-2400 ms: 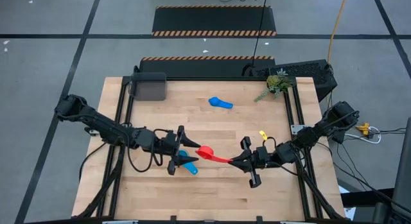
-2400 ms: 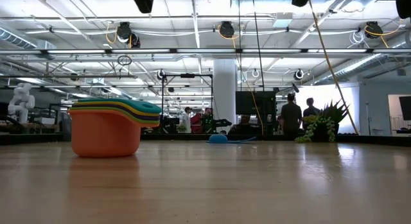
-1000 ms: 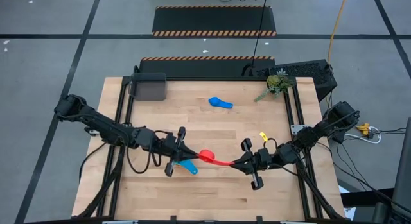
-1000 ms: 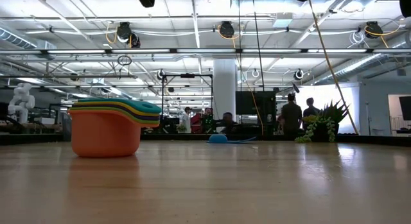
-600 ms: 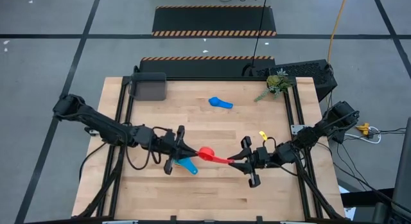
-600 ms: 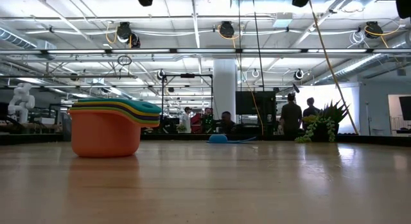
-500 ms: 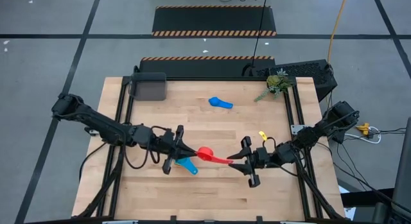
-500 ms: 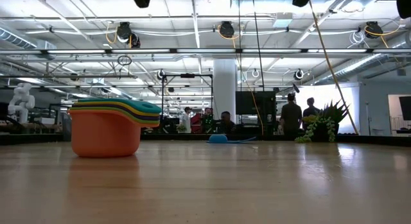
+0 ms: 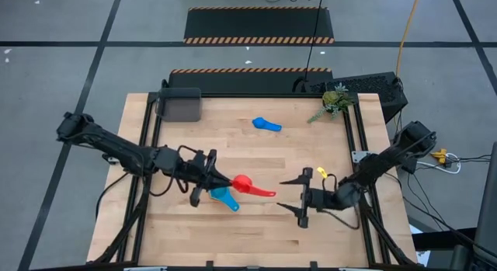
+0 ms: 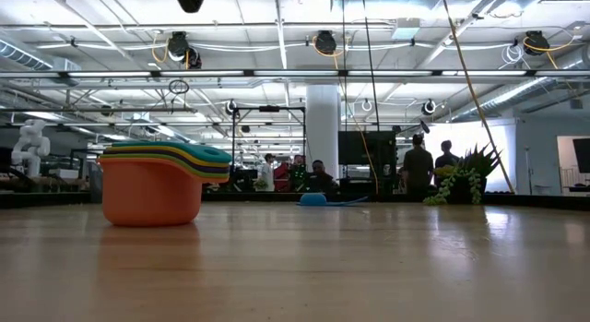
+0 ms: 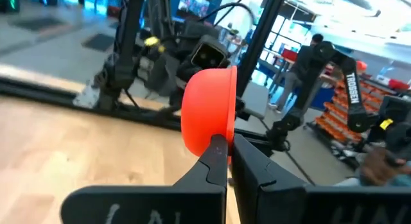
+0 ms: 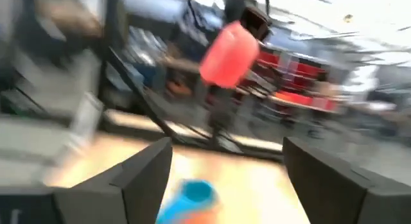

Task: Nest measuring cups in basket
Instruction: Stack the red measuring cup on top of the light blue measuring cup

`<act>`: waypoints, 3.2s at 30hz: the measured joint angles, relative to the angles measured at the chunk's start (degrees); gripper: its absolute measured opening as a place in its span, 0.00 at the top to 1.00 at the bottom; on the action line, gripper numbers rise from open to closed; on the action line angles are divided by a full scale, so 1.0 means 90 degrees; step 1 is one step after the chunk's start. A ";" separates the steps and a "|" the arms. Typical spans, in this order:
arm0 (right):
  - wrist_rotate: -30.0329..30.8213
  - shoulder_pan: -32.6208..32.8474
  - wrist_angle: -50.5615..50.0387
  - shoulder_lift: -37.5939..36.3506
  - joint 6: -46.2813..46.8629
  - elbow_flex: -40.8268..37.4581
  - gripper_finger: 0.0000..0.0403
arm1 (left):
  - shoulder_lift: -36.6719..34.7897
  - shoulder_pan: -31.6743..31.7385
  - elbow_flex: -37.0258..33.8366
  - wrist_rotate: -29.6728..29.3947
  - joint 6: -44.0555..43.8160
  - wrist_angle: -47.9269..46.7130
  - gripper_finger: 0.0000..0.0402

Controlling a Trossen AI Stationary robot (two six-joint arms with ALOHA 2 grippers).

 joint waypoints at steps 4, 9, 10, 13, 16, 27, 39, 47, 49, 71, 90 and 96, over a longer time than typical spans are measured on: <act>0.1230 0.0309 -0.1743 -0.0117 -0.1394 0.0464 0.28 | -0.0217 0.0124 0.0000 0.0183 -0.0367 -0.0361 0.99; 0.1317 0.0595 -0.2666 -0.0033 -0.3178 0.0786 0.30 | -0.0318 0.0305 -0.0002 0.0750 -0.0811 -0.0692 0.99; 0.1322 0.0639 -0.2620 -0.0020 -0.3598 0.0786 0.30 | -0.0326 0.0343 -0.0002 0.0892 -0.0947 -0.0727 0.99; 0.1331 0.0729 -0.2232 -0.0022 -0.4873 0.0784 0.30 | -0.0337 0.0459 0.0000 0.1021 -0.1388 -0.1022 0.99; 0.1330 0.0768 -0.1976 -0.0018 -0.6096 0.0784 0.30 | -0.0322 0.0543 -0.0002 0.1057 -0.1741 -0.1306 0.98; 0.1338 0.0705 -0.1676 0.0271 -0.9778 0.0784 0.30 | -0.0098 0.0758 -0.0002 0.0975 -0.2590 -0.1198 0.99; 0.1312 0.0396 -0.0261 0.0688 -1.2350 0.0779 0.30 | -0.0032 0.0796 -0.0002 0.0851 -0.2753 -0.0879 0.99; 0.0980 0.0180 0.0029 0.0690 -1.2804 0.0779 0.34 | 0.0181 0.0794 -0.0015 0.0819 -0.2747 -0.0778 0.99; 0.0959 0.0177 0.0089 0.0692 -1.2940 0.0779 0.37 | 0.0250 0.0813 0.0007 0.0809 -0.2747 -0.0659 0.98; 0.0592 0.0001 0.0123 0.0694 -1.3478 0.0779 0.61 | 0.0609 0.0876 -0.0002 0.0938 -0.2775 -0.0092 0.97; 0.0483 -0.0269 0.0016 0.0694 -1.3383 0.0779 0.99 | 0.0698 0.0890 -0.0002 0.0820 -0.2780 -0.0074 0.94; 0.0495 -0.0276 0.0046 0.0690 -1.3259 0.0779 1.00 | 0.0703 0.0867 -0.0012 0.0689 -0.2413 0.0258 0.76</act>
